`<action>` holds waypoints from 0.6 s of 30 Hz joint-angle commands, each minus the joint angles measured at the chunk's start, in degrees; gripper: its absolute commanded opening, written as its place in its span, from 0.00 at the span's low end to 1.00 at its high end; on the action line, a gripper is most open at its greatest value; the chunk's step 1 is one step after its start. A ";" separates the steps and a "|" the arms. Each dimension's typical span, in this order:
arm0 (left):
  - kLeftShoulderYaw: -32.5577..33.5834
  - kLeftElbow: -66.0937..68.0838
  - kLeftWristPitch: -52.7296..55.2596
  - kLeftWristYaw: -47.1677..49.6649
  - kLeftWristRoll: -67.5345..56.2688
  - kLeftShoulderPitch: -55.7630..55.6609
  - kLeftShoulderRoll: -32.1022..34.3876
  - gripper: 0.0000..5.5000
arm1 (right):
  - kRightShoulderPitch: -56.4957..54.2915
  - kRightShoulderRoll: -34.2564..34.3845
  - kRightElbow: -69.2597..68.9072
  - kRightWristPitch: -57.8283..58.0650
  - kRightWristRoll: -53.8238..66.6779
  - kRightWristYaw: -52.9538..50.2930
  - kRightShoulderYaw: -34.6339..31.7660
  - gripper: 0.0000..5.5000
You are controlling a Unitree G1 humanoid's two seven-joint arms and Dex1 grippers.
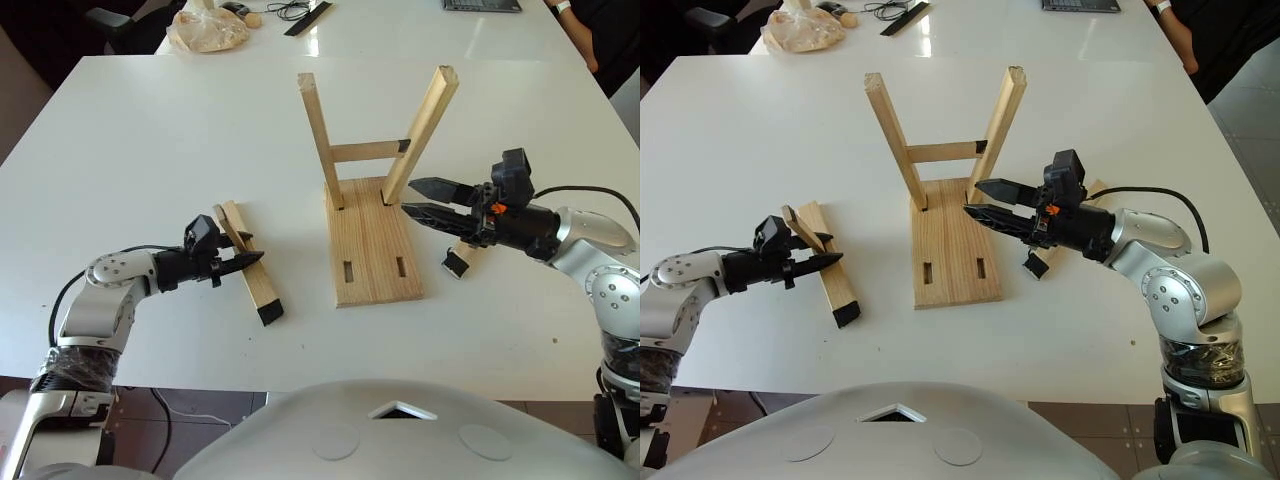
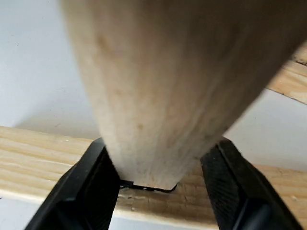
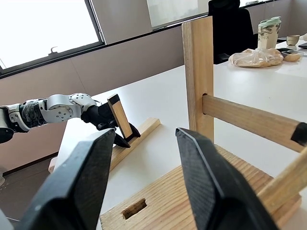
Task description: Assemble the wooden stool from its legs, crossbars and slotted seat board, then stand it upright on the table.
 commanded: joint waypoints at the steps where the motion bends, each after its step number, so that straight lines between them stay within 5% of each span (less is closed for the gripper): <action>1: 4.98 -2.12 5.34 0.26 -6.32 1.33 -1.71 0.57 | -1.30 -0.89 0.65 -0.71 -1.20 1.01 -0.12 0.43; 10: 21.64 -16.23 19.04 0.07 -25.88 -1.99 2.80 0.57 | -0.08 -0.29 -0.60 -0.99 -0.67 0.40 -0.73 0.43; 18: 26.31 -19.66 26.89 5.12 -35.66 -10.84 3.64 0.57 | 1.23 0.70 -1.68 -1.57 -0.79 -0.84 -0.73 0.43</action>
